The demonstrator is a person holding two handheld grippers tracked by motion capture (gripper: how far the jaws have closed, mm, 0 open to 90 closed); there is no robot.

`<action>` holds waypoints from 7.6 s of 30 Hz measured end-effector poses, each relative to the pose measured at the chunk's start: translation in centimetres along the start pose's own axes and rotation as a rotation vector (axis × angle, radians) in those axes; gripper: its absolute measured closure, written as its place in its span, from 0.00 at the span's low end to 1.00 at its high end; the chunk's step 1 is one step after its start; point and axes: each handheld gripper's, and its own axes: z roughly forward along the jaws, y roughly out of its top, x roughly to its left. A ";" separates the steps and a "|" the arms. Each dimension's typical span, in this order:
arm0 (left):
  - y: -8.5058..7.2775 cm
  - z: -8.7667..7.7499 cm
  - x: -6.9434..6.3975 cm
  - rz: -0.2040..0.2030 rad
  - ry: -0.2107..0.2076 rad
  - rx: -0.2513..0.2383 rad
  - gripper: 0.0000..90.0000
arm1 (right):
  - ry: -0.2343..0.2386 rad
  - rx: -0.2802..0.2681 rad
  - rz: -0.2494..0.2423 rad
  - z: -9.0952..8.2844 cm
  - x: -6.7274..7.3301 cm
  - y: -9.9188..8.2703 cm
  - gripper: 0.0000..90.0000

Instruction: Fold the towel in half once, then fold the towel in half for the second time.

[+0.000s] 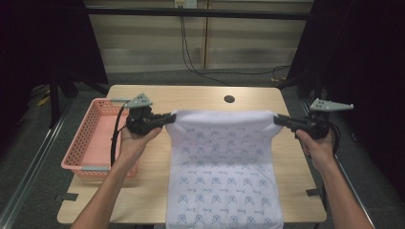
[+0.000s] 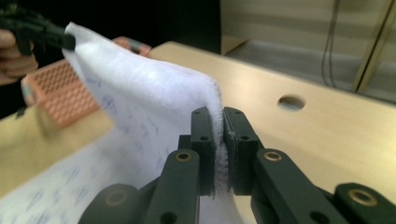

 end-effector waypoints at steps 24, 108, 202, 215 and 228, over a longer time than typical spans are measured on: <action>-14.6 -1.0 -6.8 -0.122 -0.160 0.313 0.96 | 0.074 0.384 0.076 -3.1 7.6 -14.1 0.94; -6.7 13.2 7.7 -0.152 0.227 0.373 0.97 | -0.233 0.393 0.104 12.6 -6.6 -8.1 0.94; -14.3 -4.9 -6.9 0.033 -0.286 0.274 0.73 | 0.200 0.360 -0.008 -4.8 8.6 -14.2 0.78; -11.3 1.6 -3.1 -0.084 -0.058 0.290 0.62 | 0.042 0.300 0.004 -1.0 6.2 -11.8 0.68; -10.8 7.1 -0.2 -0.031 0.013 0.389 0.68 | -0.075 0.409 -0.019 7.1 2.1 -11.0 0.57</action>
